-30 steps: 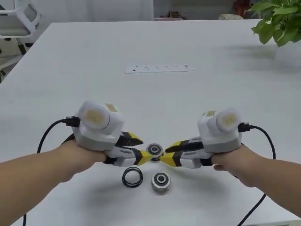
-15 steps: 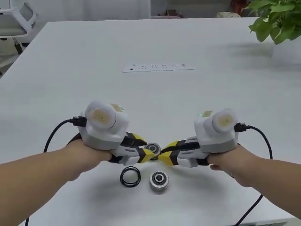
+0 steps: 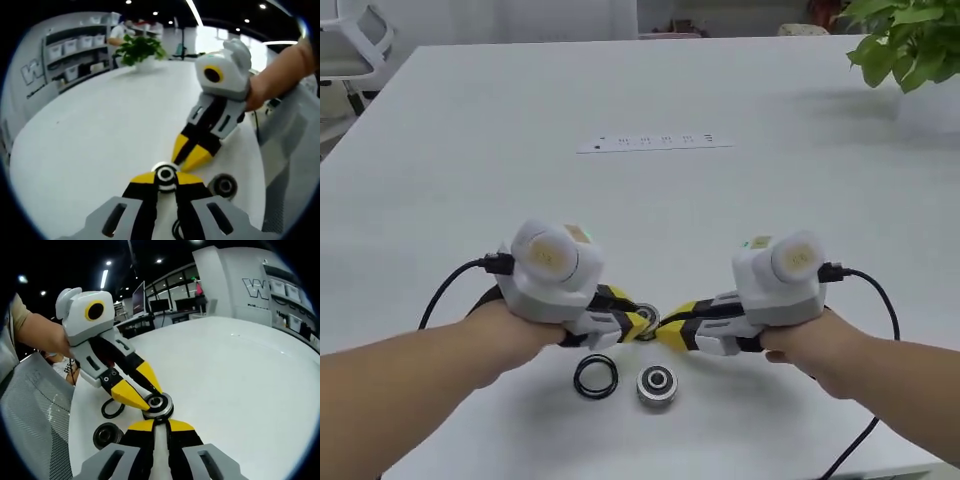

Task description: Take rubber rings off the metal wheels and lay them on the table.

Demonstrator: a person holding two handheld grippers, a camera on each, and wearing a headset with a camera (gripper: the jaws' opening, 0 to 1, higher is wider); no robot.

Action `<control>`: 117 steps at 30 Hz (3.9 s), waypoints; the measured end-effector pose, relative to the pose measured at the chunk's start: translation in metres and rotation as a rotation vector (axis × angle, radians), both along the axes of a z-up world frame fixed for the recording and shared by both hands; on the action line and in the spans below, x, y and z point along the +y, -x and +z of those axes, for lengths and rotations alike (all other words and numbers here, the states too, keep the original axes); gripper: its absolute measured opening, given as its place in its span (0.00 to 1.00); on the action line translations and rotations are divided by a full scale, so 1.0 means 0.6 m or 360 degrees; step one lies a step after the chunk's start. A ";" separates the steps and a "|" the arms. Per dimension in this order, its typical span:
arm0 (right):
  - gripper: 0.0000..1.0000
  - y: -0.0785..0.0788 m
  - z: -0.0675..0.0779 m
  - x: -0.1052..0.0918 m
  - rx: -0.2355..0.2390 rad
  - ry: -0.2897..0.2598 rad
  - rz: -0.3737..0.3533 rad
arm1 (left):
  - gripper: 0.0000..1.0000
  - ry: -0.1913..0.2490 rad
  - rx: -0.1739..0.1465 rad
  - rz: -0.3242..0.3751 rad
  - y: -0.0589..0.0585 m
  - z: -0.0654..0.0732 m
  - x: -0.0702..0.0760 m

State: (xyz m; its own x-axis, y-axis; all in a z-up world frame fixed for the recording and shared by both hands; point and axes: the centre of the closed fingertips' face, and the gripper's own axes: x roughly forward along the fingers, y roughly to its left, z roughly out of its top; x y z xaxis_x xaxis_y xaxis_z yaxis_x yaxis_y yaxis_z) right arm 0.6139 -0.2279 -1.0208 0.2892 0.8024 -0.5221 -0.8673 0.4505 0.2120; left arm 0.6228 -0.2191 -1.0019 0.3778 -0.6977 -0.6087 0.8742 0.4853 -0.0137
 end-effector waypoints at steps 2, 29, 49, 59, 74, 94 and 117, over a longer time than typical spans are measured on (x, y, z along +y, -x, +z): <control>0.03 0.000 0.000 -0.001 0.0016 -0.0006 -0.0012 | 0.13 -0.0009 -0.0008 0.0003 0.000 0.000 0.000; 0.00 -0.015 0.027 -0.007 0.0400 -0.0406 -0.0409 | 0.12 -0.0057 -0.0019 0.0044 -0.002 -0.002 0.001; 0.00 -0.005 0.037 0.021 0.0327 -0.0377 -0.0273 | 0.12 -0.0064 -0.0023 0.0050 0.001 -0.004 0.002; 0.00 0.004 0.042 0.012 0.0385 -0.0413 -0.0266 | 0.12 -0.0055 -0.0024 0.0061 -0.001 -0.003 0.000; 0.00 -0.003 0.058 0.006 0.0374 -0.0438 -0.0307 | 0.17 -0.0010 0.0003 0.0002 0.016 0.025 0.004; 0.00 0.022 0.083 0.032 0.0372 -0.0456 -0.0199 | 0.32 0.0148 -0.0025 0.0060 0.071 0.089 0.084; 0.00 0.084 0.061 0.086 0.0513 -0.0368 0.0018 | 0.48 0.0155 -0.0019 0.0125 0.130 0.085 0.147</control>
